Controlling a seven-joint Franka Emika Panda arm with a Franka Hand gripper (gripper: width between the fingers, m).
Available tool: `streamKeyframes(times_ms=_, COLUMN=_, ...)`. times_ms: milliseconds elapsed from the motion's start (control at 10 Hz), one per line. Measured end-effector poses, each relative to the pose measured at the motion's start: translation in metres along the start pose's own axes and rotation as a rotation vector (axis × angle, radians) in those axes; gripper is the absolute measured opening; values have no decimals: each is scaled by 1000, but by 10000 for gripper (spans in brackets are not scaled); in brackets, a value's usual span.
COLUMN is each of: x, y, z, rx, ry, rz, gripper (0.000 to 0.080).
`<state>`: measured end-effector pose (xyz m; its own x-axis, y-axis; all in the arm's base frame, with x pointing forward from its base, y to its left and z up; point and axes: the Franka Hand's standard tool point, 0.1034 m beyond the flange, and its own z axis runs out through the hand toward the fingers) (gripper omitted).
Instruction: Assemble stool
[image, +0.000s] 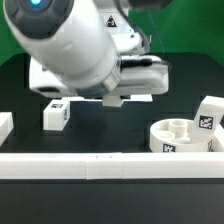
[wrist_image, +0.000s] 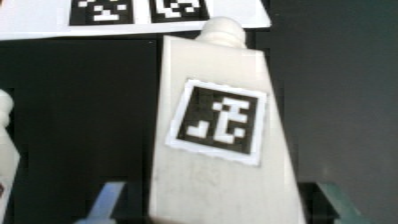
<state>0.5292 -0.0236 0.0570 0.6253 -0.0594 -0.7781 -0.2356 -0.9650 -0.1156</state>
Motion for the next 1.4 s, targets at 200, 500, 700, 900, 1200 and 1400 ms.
streamKeyframes(times_ms=200, x=5, y=0, z=-3, rx=-2, ry=33, rz=0, gripper=324)
streamKeyframes(times_ms=500, x=8, y=-7, z=-24, rx=-1, ry=205, rz=-10, gripper=324)
streamKeyframes(times_ms=700, x=-9, y=-17, z=-38, rx=-11, ry=329, rz=-43, gripper=324)
streamKeyframes(times_ms=900, x=-1, y=-20, z=-54, rx=-28, ry=484, rz=-52, gripper=324)
streamKeyframes(times_ms=1200, x=3, y=-20, z=-60, rx=-39, ry=704, rz=-48, gripper=324)
streamKeyframes(times_ms=1400, x=-8, y=-40, z=-70, rx=-46, ry=837, rz=-72, gripper=324)
